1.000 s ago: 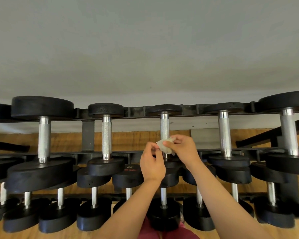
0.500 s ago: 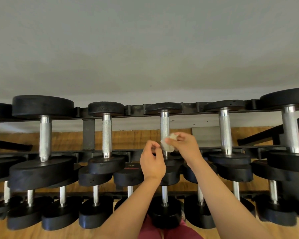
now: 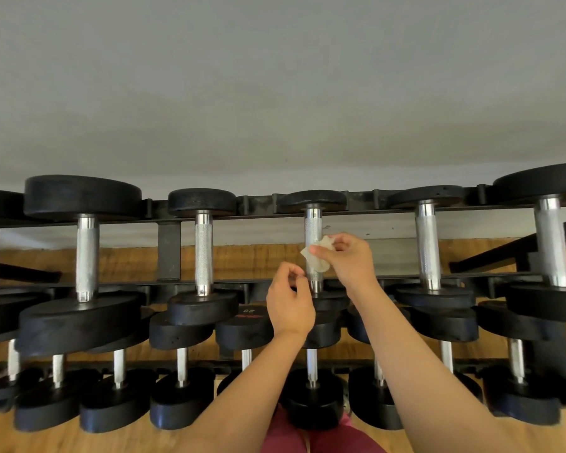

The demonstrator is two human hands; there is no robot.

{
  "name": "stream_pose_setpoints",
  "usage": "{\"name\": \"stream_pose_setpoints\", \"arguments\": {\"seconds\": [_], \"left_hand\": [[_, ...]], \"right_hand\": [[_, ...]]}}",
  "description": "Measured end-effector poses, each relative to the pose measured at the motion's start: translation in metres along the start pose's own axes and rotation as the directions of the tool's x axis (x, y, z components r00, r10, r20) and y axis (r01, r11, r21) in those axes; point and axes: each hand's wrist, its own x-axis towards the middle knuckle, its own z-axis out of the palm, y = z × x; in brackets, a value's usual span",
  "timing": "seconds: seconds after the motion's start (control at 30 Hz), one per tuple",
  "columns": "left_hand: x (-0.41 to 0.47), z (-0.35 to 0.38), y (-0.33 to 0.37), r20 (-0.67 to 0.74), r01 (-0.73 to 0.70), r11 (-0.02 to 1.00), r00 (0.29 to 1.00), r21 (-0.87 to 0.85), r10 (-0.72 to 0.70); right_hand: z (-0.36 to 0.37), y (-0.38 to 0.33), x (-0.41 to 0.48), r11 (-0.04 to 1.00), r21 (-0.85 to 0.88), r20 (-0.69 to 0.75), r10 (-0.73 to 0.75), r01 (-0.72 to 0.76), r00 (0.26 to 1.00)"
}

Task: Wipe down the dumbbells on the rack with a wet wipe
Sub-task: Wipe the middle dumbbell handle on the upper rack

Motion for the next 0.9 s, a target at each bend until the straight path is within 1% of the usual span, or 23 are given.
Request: {"name": "stream_pose_setpoints", "arguments": {"seconds": [0.1,0.2,0.27,0.37,0.43,0.5,0.63,0.7,0.8,0.83,0.9], "left_hand": [[0.0,0.0,-0.001,0.001,-0.002,1.0,1.0,0.0,0.002],[0.0,0.0,0.0,0.003,0.0,1.0,1.0,0.008,0.0],[0.0,0.0,0.0,0.0,-0.004,1.0,1.0,0.013,0.004],[0.0,0.0,0.0,-0.006,-0.01,1.0,1.0,0.018,0.01],[0.0,0.001,-0.001,-0.01,-0.005,1.0,1.0,0.016,0.005],[0.0,0.001,0.001,-0.017,-0.008,1.0,1.0,0.017,0.008],[-0.001,0.001,-0.001,-0.016,-0.025,0.999,1.0,0.022,0.025],[0.0,0.001,-0.001,-0.019,-0.031,0.999,0.999,0.023,0.031],[-0.001,0.001,0.0,-0.025,-0.022,1.0,0.999,0.016,0.023],[0.0,0.002,0.0,-0.026,-0.02,1.0,0.999,0.017,0.02],[0.0,0.002,0.0,-0.026,-0.019,1.0,0.999,0.015,0.019]], "right_hand": [[-0.005,0.007,-0.005,0.999,0.029,-0.076,-0.022,0.024,0.997],[-0.002,0.003,-0.002,0.998,0.057,-0.039,-0.004,0.007,0.999],[0.004,-0.003,0.003,0.999,0.027,-0.013,0.017,-0.017,1.0],[0.004,-0.005,0.006,1.0,-0.02,-0.043,0.005,-0.006,0.999],[-0.001,-0.002,0.005,1.0,-0.002,-0.084,-0.02,0.019,0.996],[-0.002,0.0,0.005,1.0,0.019,-0.1,-0.014,0.016,0.995],[0.01,0.0,0.006,0.998,0.057,-0.006,0.032,-0.031,0.999],[0.009,0.002,0.004,0.994,0.104,-0.034,0.034,-0.031,0.999],[0.003,0.004,0.001,0.987,0.158,-0.112,0.034,-0.016,0.993],[0.004,0.003,0.001,0.986,0.166,-0.112,0.04,-0.021,0.993],[0.008,-0.002,0.002,0.98,0.194,-0.06,0.053,-0.04,0.997]]}}
